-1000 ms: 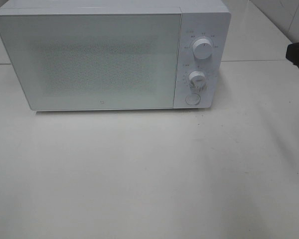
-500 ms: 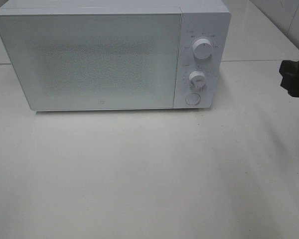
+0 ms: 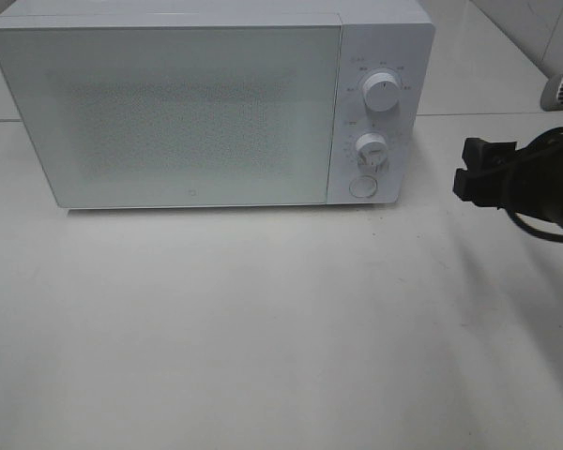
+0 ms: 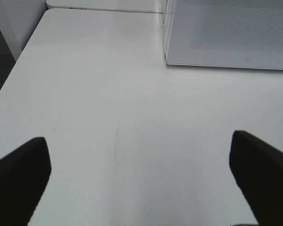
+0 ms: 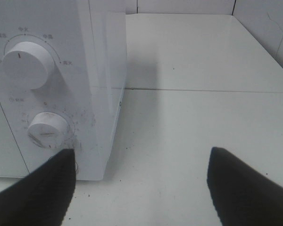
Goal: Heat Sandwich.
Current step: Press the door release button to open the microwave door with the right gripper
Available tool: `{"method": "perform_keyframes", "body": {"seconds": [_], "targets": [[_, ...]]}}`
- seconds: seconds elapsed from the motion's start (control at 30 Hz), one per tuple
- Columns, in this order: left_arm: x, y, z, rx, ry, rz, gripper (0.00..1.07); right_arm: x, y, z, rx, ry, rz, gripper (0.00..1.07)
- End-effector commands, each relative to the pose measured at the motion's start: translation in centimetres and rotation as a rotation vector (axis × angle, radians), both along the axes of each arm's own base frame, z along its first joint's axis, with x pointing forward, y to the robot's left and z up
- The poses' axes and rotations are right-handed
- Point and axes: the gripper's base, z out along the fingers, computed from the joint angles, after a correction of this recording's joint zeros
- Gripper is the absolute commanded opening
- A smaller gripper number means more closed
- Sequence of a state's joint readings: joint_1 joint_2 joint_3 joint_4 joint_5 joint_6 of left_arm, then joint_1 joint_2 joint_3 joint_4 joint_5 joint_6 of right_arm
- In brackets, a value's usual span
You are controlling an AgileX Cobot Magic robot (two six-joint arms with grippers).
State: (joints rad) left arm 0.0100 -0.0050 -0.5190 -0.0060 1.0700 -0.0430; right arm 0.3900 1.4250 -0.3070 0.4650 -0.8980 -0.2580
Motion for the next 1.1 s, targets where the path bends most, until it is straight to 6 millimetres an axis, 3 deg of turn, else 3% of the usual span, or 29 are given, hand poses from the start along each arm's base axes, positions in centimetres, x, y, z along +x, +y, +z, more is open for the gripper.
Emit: {"method": "perform_keyframes", "body": {"seconds": [0.03, 0.37, 0.73, 1.1], "targets": [[-0.2, -0.1, -0.1, -0.005, -0.014, -0.004, 0.98, -0.1, 1.3, -0.8, -0.013, -0.036, -0.04, 0.75], [-0.2, -0.1, -0.1, -0.005, -0.014, -0.004, 0.98, -0.4, 4.6, -3.2, -0.027, 0.025, -0.049, 0.75], [-0.2, -0.1, -0.1, -0.005, -0.014, -0.004, 0.98, -0.1, 8.2, -4.4, -0.034, 0.06, -0.006, 0.75], [-0.2, -0.1, -0.1, -0.005, -0.014, -0.004, 0.98, -0.1, 9.1, -5.0, -0.033, 0.078, -0.01, 0.75]]}}
